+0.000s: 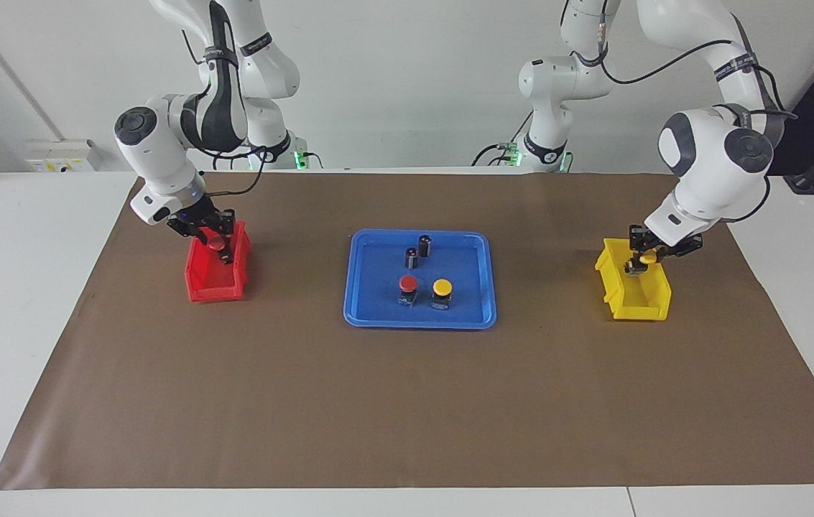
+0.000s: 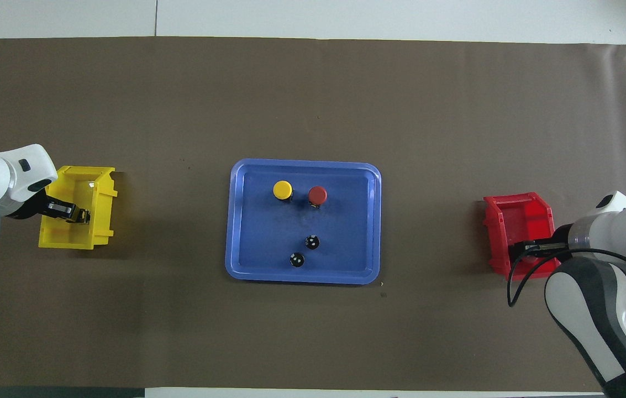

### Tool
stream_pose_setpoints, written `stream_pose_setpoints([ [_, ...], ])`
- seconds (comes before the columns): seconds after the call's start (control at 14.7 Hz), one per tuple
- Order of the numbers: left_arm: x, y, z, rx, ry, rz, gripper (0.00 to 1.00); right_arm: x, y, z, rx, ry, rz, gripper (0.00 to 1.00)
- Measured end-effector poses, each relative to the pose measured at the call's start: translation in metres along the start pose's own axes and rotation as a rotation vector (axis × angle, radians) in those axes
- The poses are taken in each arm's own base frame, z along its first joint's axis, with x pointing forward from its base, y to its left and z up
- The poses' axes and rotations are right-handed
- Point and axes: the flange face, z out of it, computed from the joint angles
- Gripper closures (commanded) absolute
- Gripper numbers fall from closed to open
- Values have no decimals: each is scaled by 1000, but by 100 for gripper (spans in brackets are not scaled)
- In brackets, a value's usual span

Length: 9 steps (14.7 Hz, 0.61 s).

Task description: Sort red and yellow buttons by color

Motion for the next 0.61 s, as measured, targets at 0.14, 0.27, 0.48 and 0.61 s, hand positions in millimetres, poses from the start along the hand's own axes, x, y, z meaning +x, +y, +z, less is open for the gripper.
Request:
stream_pose_setpoints([
  [0.14, -3, 2, 9, -1, -1, 2, 99, 3, -2, -6, 0, -2, -4, 44],
  [0.27, -6, 3, 17, -4, -9, 7, 98, 11, -5, -28, 0, -12, -13, 44],
  [0.48, -9, 1, 20, -4, -3, 11, 62, 40, -35, -86, -4, 1, -30, 40],
  [0.61, -9, -1, 20, -3, 0, 10, 48, 66, -84, -116, -3, 43, -7, 32],
])
